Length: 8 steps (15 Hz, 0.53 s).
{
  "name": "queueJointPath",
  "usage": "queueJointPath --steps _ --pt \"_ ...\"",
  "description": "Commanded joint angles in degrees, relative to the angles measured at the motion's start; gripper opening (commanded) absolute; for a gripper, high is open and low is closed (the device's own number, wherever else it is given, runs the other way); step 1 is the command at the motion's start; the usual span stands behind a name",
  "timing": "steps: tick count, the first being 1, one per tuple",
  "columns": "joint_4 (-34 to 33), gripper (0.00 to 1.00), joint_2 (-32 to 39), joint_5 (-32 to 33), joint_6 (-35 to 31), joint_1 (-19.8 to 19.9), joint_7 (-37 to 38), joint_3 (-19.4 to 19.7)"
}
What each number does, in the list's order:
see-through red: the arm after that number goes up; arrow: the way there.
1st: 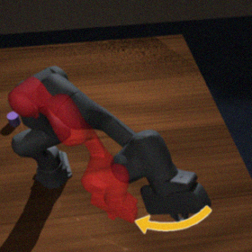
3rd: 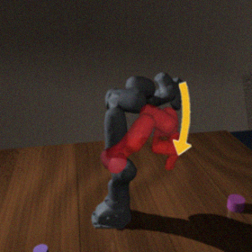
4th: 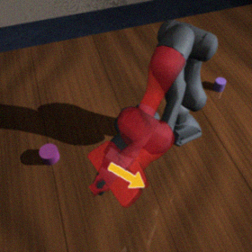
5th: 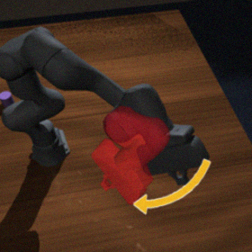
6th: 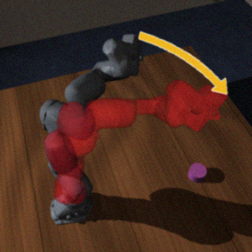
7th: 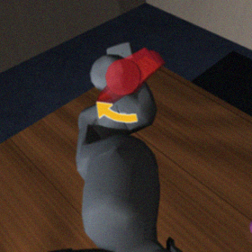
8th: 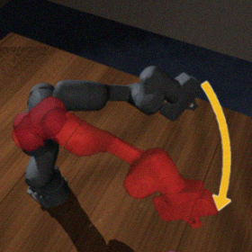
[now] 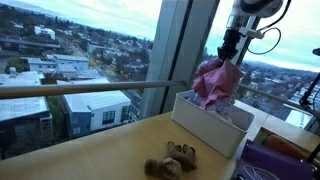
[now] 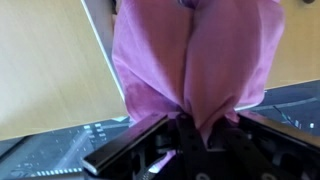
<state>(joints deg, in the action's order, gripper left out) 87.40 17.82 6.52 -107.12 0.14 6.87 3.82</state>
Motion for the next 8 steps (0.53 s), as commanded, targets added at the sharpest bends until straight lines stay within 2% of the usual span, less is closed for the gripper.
queueJointPath --steps 1,5,8 --pt "0.54 0.03 -6.87 -0.34 2.92 -2.96 -1.64 -3.61" --pt "-1.86 0.03 -10.53 -0.51 7.52 -8.16 -0.77 -8.92" --pt "-4.24 0.03 -9.58 -0.22 11.20 -13.18 2.19 -13.61"
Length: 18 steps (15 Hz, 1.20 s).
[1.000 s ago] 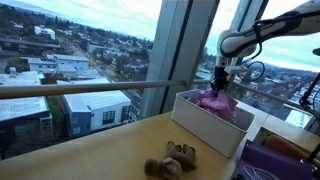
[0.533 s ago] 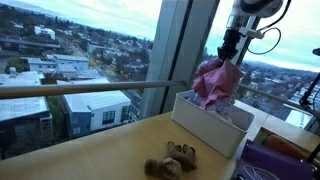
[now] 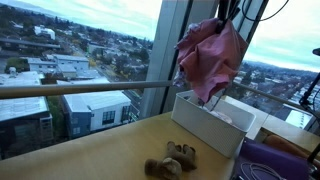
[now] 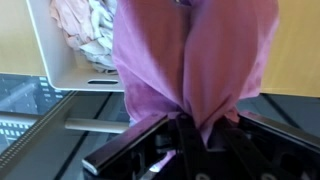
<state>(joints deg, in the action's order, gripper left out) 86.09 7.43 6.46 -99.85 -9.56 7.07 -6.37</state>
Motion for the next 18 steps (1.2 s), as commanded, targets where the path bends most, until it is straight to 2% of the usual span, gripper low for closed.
queueJointPath --steps 1,5,8,14,18 --pt "-3.75 0.03 1.32 0.08 5.08 -5.25 3.19 -4.97" --pt "-4.41 0.03 7.51 0.94 3.86 -11.89 7.43 -9.78" --pt "-7.47 0.03 12.83 2.77 3.90 -16.78 8.50 -11.38" --pt "-20.21 0.03 22.23 5.53 6.38 -24.02 7.86 -10.56" --pt "-25.41 0.03 25.12 4.90 7.07 -24.63 5.89 -8.27"
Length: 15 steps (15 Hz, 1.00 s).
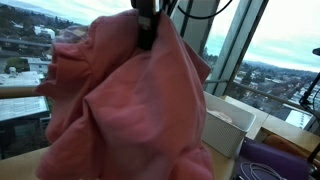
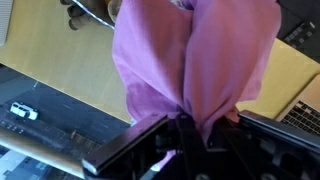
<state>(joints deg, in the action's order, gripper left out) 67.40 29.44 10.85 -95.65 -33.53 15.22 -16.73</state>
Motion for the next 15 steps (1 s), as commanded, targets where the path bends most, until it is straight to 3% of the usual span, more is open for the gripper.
queueJointPath --steps 1,8,15 --pt "-7.30 0.03 3.58 0.35 2.89 0.45 -3.21 3.02" --pt "-4.17 0.03 4.74 -1.36 1.95 11.49 -5.93 8.71" --pt "1.19 0.03 6.58 -0.48 1.45 12.71 -3.81 8.23"
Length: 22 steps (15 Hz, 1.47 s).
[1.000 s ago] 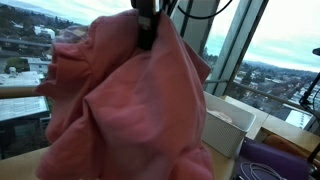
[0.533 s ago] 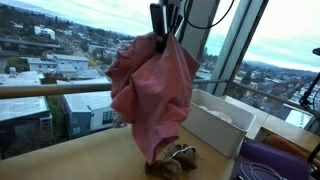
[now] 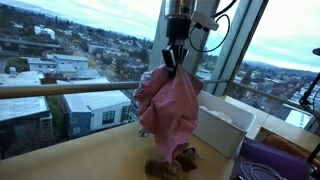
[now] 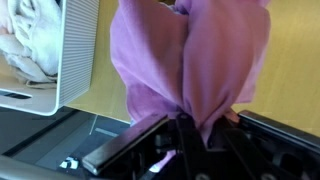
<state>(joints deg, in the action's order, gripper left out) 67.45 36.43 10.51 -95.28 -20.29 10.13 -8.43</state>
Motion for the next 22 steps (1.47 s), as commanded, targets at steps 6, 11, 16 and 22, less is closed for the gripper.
queueJointPath --steps 6,11,16,22 --pt "2.32 0.59 -3.04 -0.38 4.32 -0.53 3.10 0.37" --pt "-0.03 0.95 -7.52 0.48 8.63 3.04 2.51 2.64" --pt "0.19 1.00 -7.47 0.89 0.72 10.81 -4.13 6.87" --pt "5.78 1.00 -6.06 0.52 -5.03 18.81 -11.90 9.34"
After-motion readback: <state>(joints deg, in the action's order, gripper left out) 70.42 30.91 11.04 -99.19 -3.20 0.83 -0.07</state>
